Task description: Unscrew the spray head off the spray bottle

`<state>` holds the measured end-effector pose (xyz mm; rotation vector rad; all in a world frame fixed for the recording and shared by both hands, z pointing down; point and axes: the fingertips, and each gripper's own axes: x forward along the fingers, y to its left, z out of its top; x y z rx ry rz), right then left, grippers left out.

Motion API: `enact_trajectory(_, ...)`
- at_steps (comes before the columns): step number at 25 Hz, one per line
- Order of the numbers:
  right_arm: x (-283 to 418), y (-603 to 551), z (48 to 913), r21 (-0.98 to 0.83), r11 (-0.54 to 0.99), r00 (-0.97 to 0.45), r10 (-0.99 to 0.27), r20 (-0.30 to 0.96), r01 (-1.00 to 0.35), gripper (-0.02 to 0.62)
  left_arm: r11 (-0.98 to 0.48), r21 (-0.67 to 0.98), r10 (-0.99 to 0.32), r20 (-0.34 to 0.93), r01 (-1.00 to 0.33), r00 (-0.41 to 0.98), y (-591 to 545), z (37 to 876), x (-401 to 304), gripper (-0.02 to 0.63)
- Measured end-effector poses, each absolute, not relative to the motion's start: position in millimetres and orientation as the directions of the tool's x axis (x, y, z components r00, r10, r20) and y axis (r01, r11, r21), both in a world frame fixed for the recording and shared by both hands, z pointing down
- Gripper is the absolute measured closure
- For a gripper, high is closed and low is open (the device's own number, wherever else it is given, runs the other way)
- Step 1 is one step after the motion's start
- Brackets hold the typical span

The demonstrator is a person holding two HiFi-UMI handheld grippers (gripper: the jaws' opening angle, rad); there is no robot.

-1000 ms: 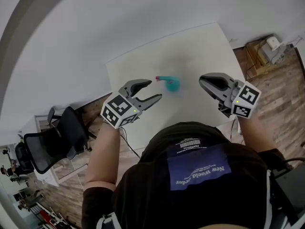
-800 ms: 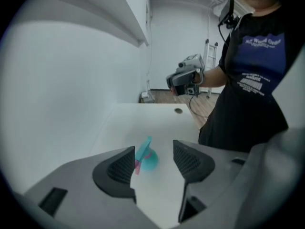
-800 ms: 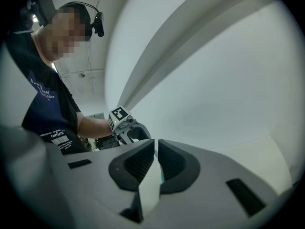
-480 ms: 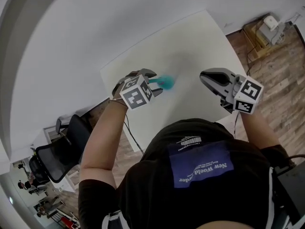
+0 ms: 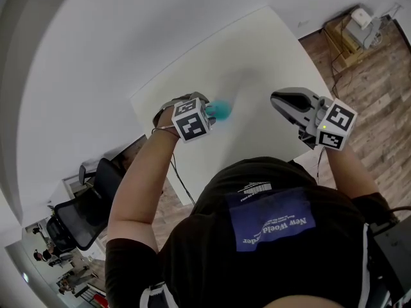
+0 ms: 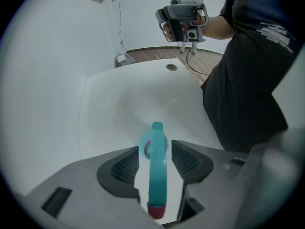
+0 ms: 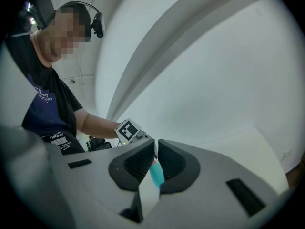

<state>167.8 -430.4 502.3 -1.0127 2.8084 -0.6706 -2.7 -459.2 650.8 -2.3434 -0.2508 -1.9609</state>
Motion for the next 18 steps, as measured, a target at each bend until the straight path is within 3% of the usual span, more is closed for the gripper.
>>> enact_trajectory(3, 166.3, -432.3, 501.9, -0.431, 0.687, -0.780, -0.622, 0.068, -0.585, 0.597, -0.983, 0.052, 0.083, 0.982, 0.178, 0.172, -459.3, 650.2, -1.3, 0.460)
enact_trajectory(18, 161.9, -433.8, 505.6, -0.441, 0.689, -0.787, -0.613, 0.071, -0.576, 0.597, -0.973, 0.100, 0.121, 0.988, 0.209, 0.093, -454.1, 654.1, 1.7, 0.462)
